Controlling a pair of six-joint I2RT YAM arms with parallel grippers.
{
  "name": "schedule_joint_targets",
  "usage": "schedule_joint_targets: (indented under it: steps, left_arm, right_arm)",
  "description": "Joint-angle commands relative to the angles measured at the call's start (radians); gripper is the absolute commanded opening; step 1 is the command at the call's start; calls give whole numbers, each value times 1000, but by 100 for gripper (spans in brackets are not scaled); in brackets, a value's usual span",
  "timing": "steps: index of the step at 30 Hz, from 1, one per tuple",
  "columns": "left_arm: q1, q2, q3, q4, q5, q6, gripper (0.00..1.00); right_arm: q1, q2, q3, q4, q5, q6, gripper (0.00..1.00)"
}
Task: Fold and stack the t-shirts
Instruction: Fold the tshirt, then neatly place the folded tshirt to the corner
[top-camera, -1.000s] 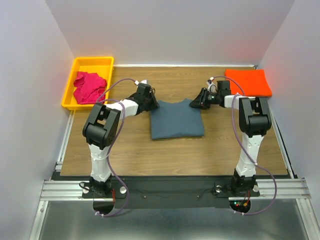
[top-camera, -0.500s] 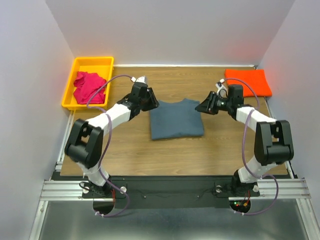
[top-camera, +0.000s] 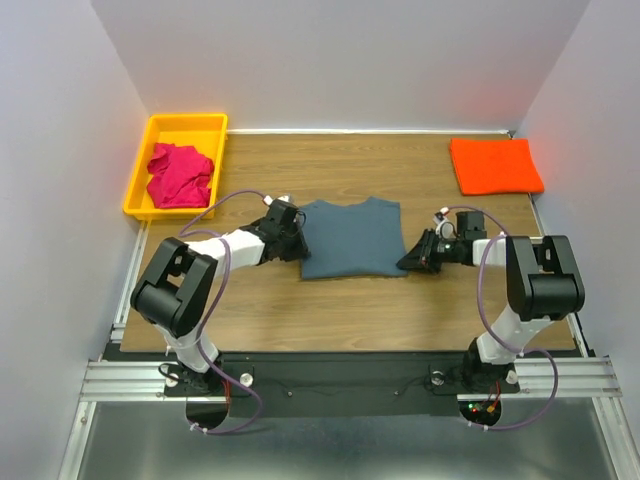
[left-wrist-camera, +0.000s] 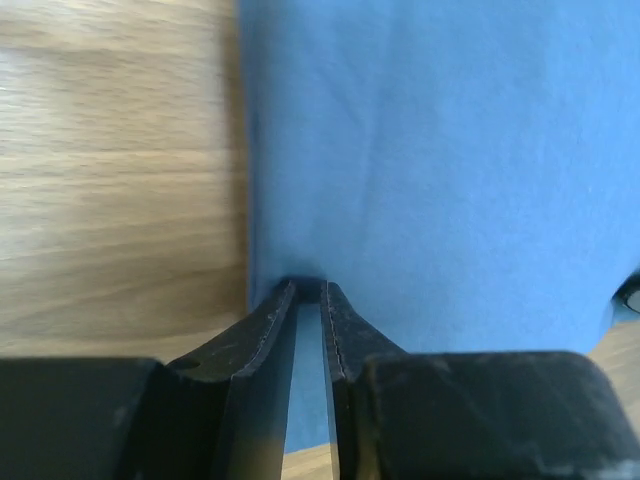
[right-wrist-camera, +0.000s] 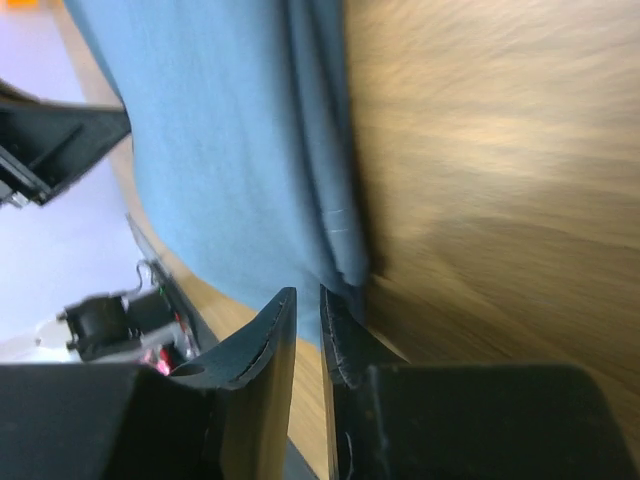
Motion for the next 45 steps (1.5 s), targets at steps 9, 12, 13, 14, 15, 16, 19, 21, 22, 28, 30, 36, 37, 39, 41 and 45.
schedule_joint_targets:
  steps: [9,12,13,14,15,16,19,21,22,28,30,36,37,39,41,45]
  left_arm:
    - [36,-132,4,-86,-5,28,40]
    - [36,-204,22,-108,-40,27,48]
    - [36,-242,25,-127,-80,28,51]
    - [36,-262,29,-139,-80,28,52]
    - [39,-280,32,-151,-135,30,54]
    - [40,-317,35,-174,-178,34,57]
    - [46,-362,32,-213,-226,49,62]
    - [46,-399,22,-224,-247,54,65]
    - [46,-418,9,-222,-250,56,70]
    - [46,-472,-50,-202,-249,56,76]
    - [46,-481,-60,-193,-247,60,77]
    - [44,-469,-47,-178,-181,115,73]
    - [43,-457,-41,-175,-171,120,72]
    - [35,-448,-30,-176,-160,131,72]
    - [6,-448,-18,-170,-172,149,71]
    - [-78,-439,13,-167,-224,201,71]
  right_arm:
    - [67,-194,153,-20,-17,19,27]
    - [197,-163,234,-20,-23,41,28]
    - [263,-148,257,-18,-18,47,28]
    - [296,-129,275,-17,-20,45,28]
    - [323,-111,294,-12,-21,42,28]
    - [371,-67,324,4,-20,47,28]
    - [420,-8,331,111,-44,83,28]
    - [426,52,308,199,-70,119,28]
    - [429,100,284,293,-111,157,27]
    - [431,253,253,408,-161,145,25]
    - [429,286,254,406,-158,122,25]
    - [428,173,248,376,-55,70,24]
    - [428,112,274,274,6,11,29]
    - [423,52,299,174,81,-37,34]
    - [379,-41,296,92,182,-41,41]
    - [201,-186,253,-52,256,11,49]
